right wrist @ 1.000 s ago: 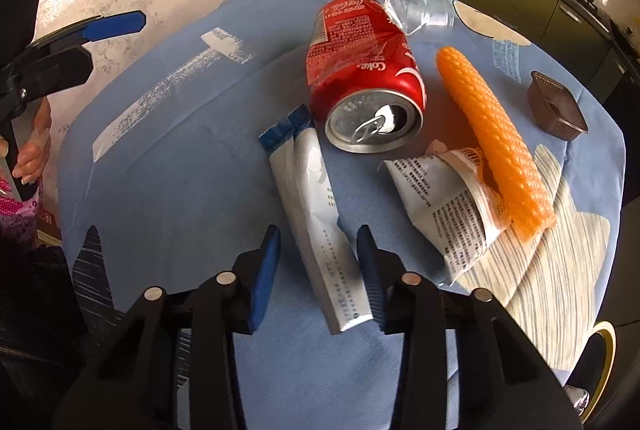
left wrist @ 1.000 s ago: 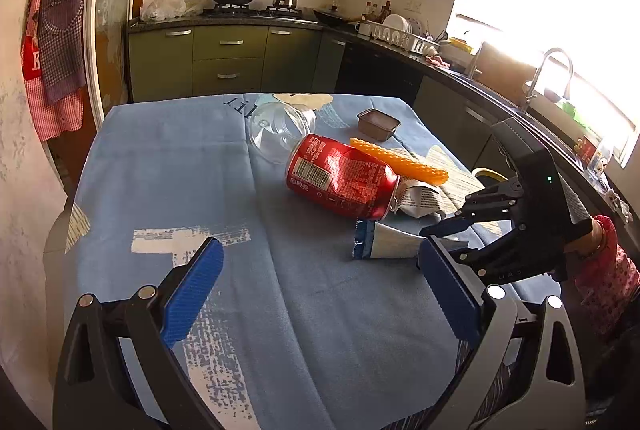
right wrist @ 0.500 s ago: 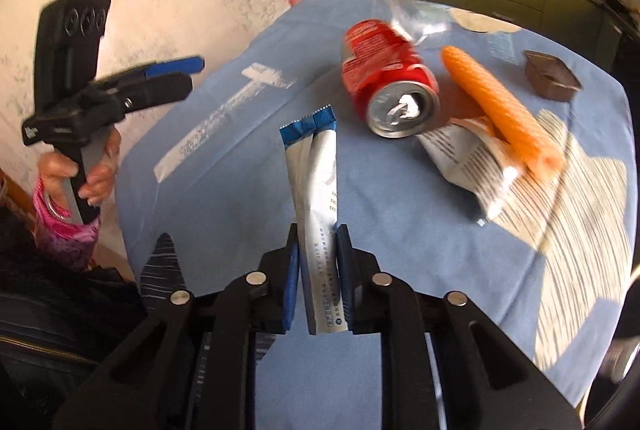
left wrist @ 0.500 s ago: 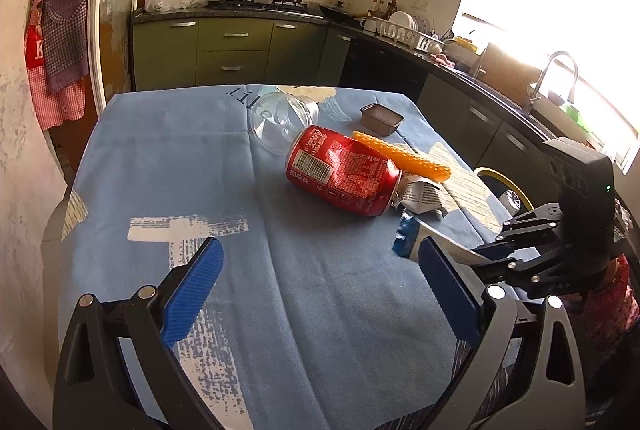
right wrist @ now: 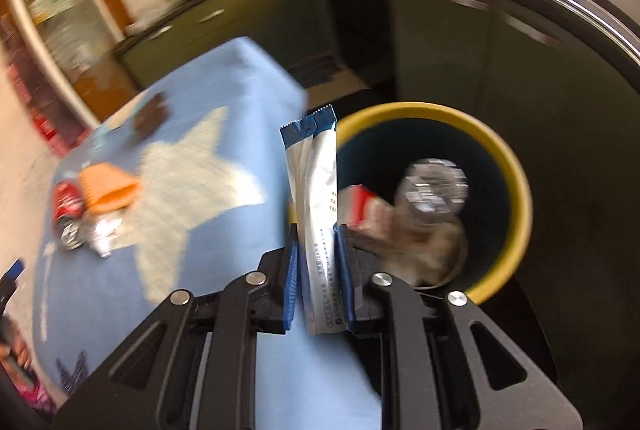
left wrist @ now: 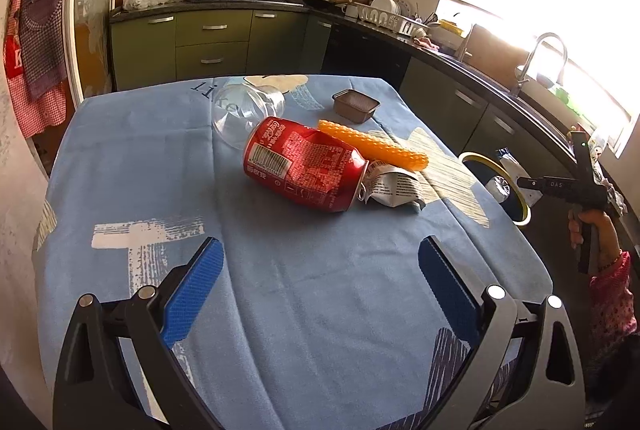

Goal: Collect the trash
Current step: 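Carry the toothpaste tube over the bin and open the right gripper, then grasp the clear plastic cup with the left gripper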

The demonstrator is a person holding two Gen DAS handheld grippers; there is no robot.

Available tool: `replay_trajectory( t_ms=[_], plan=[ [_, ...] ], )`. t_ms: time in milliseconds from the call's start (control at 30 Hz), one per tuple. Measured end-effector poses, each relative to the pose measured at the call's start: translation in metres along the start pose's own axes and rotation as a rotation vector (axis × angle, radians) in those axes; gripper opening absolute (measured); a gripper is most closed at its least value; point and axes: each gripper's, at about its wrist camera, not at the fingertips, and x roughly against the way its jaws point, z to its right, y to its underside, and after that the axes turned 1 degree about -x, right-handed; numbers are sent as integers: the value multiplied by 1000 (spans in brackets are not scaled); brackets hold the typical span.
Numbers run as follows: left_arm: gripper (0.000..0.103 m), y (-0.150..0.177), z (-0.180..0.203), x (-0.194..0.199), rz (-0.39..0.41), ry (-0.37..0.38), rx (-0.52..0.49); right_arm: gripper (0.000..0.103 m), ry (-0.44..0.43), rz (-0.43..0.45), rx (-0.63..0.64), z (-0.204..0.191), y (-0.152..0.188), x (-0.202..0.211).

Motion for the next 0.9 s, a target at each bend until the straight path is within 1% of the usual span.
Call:
replay_trajectory(
  t_ms=[100,200,233,367,467,567,800,900],
  plan=[
    [97,-2,6,-4,-7,4,-9,19,63,-6,-43,25,-6,-15],
    [97,-2,11,-7,-16,4,-18,34,113,3,-100,49,-9,-26],
    [97,-2,13,-8,-21,3,-21,42,129,18,-122,56,-7,-28],
    [97,-2,16,-11,-35,1,-28,42,109,49,-175,64,-5,-27],
    [97,-3,18,-16,-44,5,-29,42,85,59,-150,56,-6,-22],
    [97,-8,23,-20,-50,30,-34,42,63,72,-134,45,-6,-18],
    [97,-33,47,-33,-56,89,-130,42,18,94,-81,19,-5,-8],
    [97,-50,47,-38,-63,108,-143,42,10,84,-61,11,-2,-7]
  ],
)
